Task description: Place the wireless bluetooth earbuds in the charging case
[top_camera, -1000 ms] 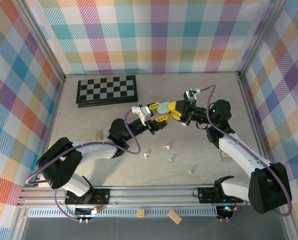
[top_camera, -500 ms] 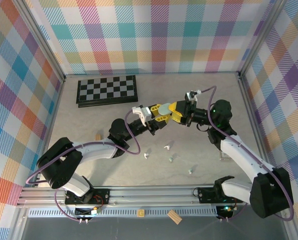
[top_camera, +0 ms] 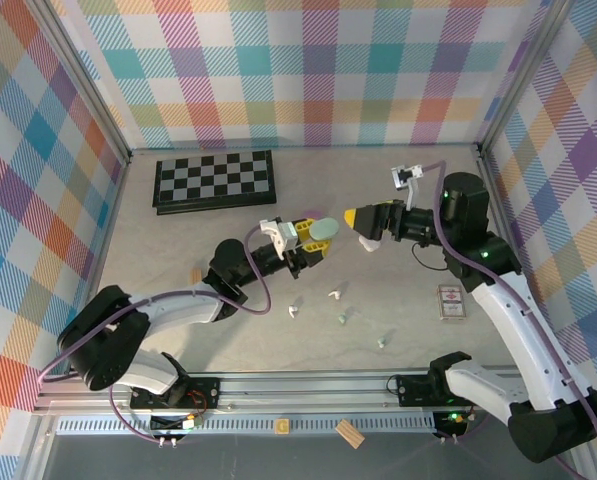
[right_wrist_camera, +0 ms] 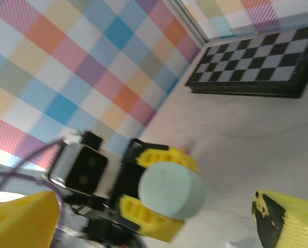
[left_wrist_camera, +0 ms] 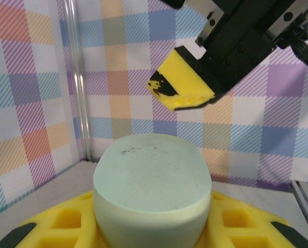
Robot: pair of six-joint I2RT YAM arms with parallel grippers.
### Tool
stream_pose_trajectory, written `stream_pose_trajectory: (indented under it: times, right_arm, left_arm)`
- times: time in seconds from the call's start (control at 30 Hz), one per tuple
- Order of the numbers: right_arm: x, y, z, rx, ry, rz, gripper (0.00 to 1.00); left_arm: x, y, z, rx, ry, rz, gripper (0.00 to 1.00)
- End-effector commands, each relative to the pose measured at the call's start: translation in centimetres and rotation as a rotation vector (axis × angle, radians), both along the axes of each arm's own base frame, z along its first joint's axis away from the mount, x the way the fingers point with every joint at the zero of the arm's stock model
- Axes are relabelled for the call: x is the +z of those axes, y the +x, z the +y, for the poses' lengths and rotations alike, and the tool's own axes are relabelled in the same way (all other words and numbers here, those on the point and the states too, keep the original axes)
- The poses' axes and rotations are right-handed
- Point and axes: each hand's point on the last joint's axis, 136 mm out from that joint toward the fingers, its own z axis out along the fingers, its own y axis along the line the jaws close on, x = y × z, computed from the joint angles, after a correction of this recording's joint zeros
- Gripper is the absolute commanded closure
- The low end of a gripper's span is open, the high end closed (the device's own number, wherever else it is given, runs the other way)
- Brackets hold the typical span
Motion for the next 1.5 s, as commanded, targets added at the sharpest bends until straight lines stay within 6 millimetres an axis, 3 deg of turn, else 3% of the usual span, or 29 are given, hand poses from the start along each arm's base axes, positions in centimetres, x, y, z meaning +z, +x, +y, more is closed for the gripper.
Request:
stream_pose_trajectory:
  times: [0.0,0.13,0.37,0.53,0.73,1.27,1.4,1.47]
  right_arm:
    - [-1.8,-1.9,-0.5,0.116,-0.252,-0.277,0.04]
    - [-1.8,-3.7,0.7,0.238,-0.299,-0.493,0.04]
    - [-3.0,-5.0,3.0,0.386,-0.359,-0.577,0.03]
    - [-3.9,-2.8,3.9,0.337,-0.430,-0.592,0.03]
    - [-3.8,-0.1,3.2,0.202,-0.487,-0.606,0.03]
    - [-0.8,1.8,2.0,-0.012,-0.423,-0.571,0.05]
    - [-0.4,1.0,2.5,0.031,-0.393,-0.584,0.05]
    - [-0.2,-0.5,2.9,0.103,-0.366,-0.624,0.03]
  left_arm:
    - [-0.6,-1.9,0.2,-0.085,0.089,0.006,0.67]
    - [-1.1,-3.3,0.3,-0.140,0.131,0.034,0.66]
    - [-0.6,-4.3,0.4,-0.193,0.092,0.059,0.66]
    - [-0.5,-4.5,0.4,-0.203,0.087,0.052,0.65]
    - [-0.2,-5.1,0.6,-0.224,0.092,0.045,0.65]
    - [-0.3,-5.6,0.8,-0.234,0.102,0.041,0.66]
    - [-0.4,-5.6,0.9,-0.229,0.103,0.044,0.66]
    - [-0.3,-5.5,1.1,-0.217,0.101,0.045,0.66]
